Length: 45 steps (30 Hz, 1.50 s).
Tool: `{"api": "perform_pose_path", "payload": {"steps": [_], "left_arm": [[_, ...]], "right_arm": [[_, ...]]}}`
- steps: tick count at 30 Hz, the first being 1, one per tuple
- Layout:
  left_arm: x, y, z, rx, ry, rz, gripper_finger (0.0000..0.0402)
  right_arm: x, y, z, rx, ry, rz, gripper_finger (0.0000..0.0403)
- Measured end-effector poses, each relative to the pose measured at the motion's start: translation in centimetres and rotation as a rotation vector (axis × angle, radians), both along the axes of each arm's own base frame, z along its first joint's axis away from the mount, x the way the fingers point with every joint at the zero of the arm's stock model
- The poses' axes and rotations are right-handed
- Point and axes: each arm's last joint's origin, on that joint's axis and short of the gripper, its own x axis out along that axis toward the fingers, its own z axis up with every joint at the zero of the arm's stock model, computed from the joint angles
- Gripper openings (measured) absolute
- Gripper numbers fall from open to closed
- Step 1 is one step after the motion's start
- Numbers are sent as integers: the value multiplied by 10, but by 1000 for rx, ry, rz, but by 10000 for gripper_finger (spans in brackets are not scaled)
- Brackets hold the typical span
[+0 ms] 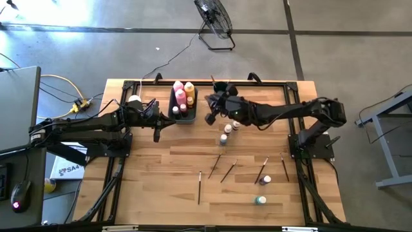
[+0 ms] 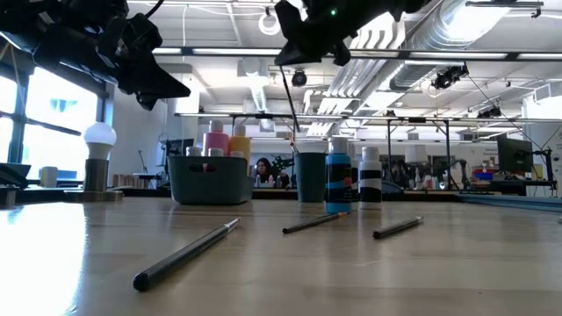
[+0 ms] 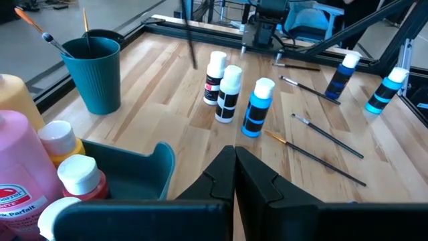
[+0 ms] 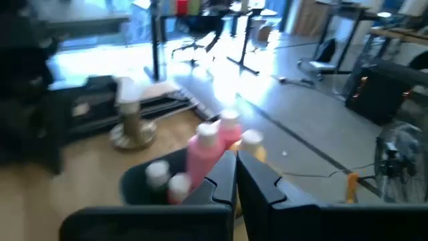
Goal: Pick & Place Paint Supplies
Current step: Put the silver paint brush into the green cup
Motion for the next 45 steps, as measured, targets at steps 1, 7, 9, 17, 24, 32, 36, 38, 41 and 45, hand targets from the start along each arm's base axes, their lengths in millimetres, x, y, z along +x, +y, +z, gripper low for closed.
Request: {"api": "perform_pose_path", "payload": {"steps": [1, 7, 9, 17, 24, 32, 36, 38, 41, 45], "left_arm": [[0, 0, 0, 0, 1, 0, 3], [0, 0, 0, 2, 1, 2, 3], [0, 0, 0, 2, 1, 2, 3], [0, 0, 0, 6, 1, 1, 3], [0, 0, 0, 8, 1, 6, 3], [0, 0, 0, 8, 1, 8, 3], [0, 0, 0, 9, 1, 8, 3], [0, 0, 0, 8, 0, 9, 3], [0, 0, 0, 8, 2, 9, 3], [0, 0, 0, 8, 1, 8, 3]], "right_arm": [[-1, -5, 0, -5, -12, -24, 3], [-8, -38, 1, -44, -52, -164, 3], [-11, -48, 3, -48, -68, -194, 3], [-22, -83, 8, -57, -119, -295, 3], [-29, -106, 6, -31, -164, -335, 3], [-32, -126, -4, 18, -197, -373, 3], [-30, -134, -13, 26, -188, -388, 3], [-28, -138, -21, 43, -171, -396, 3], [-26, -143, -31, 69, -163, -398, 3], [-22, -150, -46, 83, -141, -414, 3]]}}
